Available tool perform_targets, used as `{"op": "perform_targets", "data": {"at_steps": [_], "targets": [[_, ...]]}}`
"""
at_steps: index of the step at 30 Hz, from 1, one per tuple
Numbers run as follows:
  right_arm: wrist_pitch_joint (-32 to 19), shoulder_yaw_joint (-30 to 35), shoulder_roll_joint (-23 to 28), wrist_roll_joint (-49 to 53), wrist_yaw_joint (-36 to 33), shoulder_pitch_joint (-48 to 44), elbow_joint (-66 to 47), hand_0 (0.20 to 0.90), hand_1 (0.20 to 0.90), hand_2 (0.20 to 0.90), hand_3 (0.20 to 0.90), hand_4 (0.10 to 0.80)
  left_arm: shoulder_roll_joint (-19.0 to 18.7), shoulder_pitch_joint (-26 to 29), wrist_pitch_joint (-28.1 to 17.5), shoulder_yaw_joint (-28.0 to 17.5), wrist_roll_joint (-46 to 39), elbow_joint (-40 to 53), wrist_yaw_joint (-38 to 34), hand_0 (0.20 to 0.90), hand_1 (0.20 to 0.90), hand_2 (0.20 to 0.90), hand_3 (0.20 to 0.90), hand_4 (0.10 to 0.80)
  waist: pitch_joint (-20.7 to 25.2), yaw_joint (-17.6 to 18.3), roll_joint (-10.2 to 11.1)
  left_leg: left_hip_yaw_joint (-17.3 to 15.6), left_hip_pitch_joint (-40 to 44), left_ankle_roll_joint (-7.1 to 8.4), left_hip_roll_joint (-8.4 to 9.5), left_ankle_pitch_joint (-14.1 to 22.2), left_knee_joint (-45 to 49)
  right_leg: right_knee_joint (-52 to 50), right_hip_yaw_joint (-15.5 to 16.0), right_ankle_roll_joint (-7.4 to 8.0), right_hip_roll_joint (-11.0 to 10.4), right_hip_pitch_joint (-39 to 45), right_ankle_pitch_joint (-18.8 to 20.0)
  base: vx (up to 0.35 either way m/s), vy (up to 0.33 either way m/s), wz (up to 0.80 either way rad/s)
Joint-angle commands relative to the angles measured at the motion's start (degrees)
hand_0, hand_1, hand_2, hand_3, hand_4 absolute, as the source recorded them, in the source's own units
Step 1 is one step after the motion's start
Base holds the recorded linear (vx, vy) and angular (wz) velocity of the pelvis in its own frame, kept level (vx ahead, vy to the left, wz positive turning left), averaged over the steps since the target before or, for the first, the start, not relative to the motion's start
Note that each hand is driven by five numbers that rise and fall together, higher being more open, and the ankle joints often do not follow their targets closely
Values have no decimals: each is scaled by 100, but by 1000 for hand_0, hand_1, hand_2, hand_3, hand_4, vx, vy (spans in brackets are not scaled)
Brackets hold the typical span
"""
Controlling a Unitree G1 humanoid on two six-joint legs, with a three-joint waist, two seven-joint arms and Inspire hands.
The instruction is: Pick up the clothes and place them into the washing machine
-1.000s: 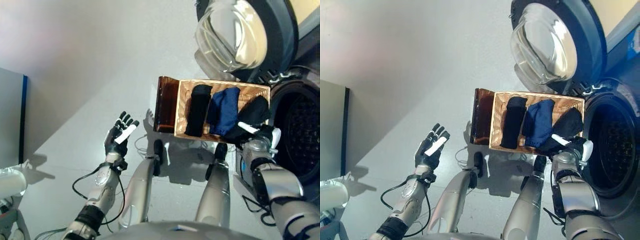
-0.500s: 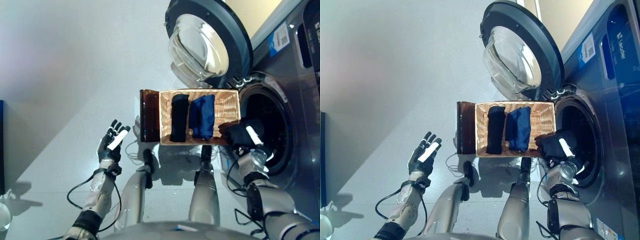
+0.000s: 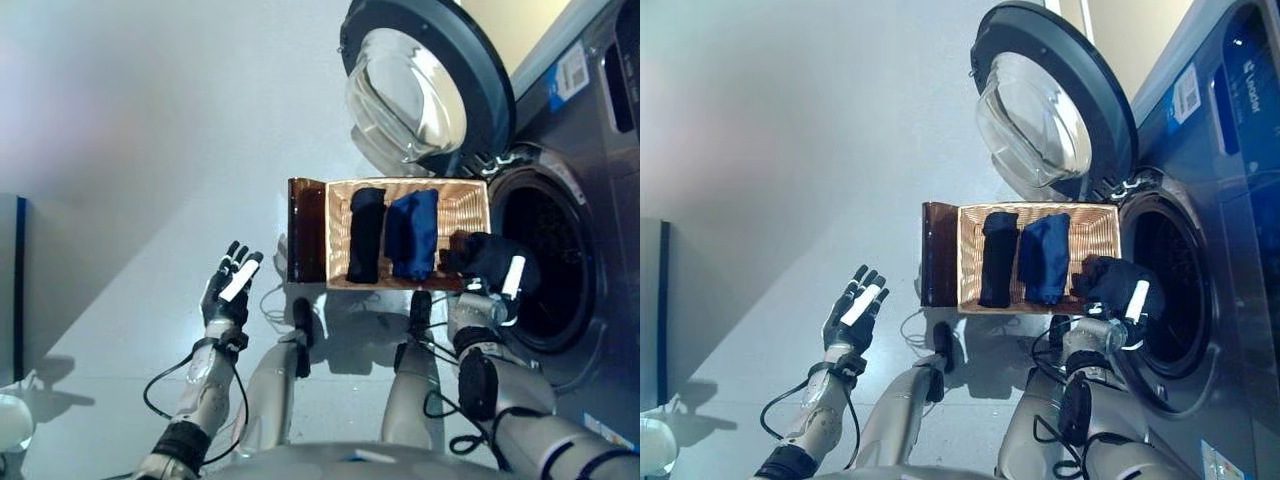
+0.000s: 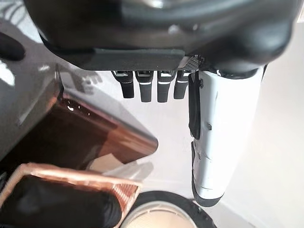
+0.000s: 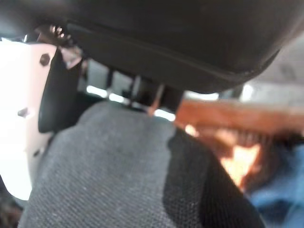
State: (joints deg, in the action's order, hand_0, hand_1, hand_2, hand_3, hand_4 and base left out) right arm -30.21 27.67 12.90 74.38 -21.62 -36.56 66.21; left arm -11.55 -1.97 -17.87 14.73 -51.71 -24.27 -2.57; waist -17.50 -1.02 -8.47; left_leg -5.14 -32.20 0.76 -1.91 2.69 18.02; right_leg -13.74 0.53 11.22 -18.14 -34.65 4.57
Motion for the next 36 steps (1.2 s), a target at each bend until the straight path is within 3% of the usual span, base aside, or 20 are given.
{"op": "perform_targets", "data": {"at_steps": [1,9,16,28,36], "targets": [[-618,153,729,-43,-146,-244,-232,200,200,200,200,300,-190,-249,-321,-36,12,686,83,900,900,900,900,800,91,-75,-171,355,-273,456,-186,193,471,-799,-90,-162,2,71,-433,0,0,0],[-562,392,1807,105,-408,-746,256,200,200,200,200,300,-474,-436,-262,141,-7,1018,249,900,900,900,900,800,110,-199,-348,388,-718,428,-177,356,986,-1516,-252,-222,14,-494,-714,-14,2,7],[-713,456,2175,303,-465,-854,260,200,200,200,200,300,-468,-461,-228,208,-78,986,216,900,900,900,900,800,161,-216,-352,363,-953,418,-199,436,1200,-1817,-326,-259,53,-786,-838,3,1,-2],[-928,480,3225,464,-883,-1236,600,200,200,200,200,300,-591,-574,-277,208,-332,1238,179,900,900,900,900,800,377,-233,-360,311,-1226,409,-91,446,1245,-2039,-466,-301,-6,-1188,-865,3,8,2],[-982,361,3380,496,-810,-1334,596,200,200,200,200,300,-639,-590,-317,132,-341,1237,129,900,900,900,900,800,414,-255,-291,310,-1289,396,-85,430,1238,-2017,-465,-323,11,-1213,-843,-1,0,2]]}}
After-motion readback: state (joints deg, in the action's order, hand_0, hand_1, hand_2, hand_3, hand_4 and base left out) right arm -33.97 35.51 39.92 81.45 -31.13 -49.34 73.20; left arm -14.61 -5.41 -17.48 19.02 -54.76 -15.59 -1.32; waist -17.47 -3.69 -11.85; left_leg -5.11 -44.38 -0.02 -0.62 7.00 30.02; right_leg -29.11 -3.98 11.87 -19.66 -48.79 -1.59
